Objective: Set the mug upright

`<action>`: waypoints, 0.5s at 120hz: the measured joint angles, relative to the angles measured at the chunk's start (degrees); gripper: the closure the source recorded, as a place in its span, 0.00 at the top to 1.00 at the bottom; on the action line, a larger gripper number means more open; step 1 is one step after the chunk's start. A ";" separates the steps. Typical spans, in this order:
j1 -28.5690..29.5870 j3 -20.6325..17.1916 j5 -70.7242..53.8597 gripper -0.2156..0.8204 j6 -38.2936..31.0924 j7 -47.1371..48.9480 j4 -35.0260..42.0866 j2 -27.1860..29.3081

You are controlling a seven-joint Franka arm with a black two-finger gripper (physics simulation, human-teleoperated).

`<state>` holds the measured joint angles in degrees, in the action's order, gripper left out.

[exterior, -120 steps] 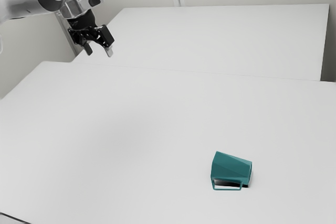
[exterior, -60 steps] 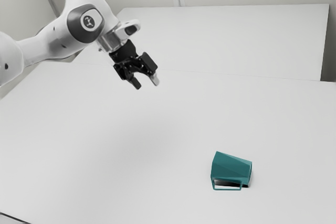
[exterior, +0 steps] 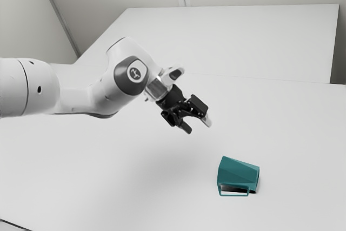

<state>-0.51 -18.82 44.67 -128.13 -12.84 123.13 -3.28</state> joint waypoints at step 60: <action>1.06 -6.20 15.31 0.79 -5.08 -12.76 5.44 -4.78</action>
<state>0.54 -25.02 59.97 -133.21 -25.61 128.57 -8.05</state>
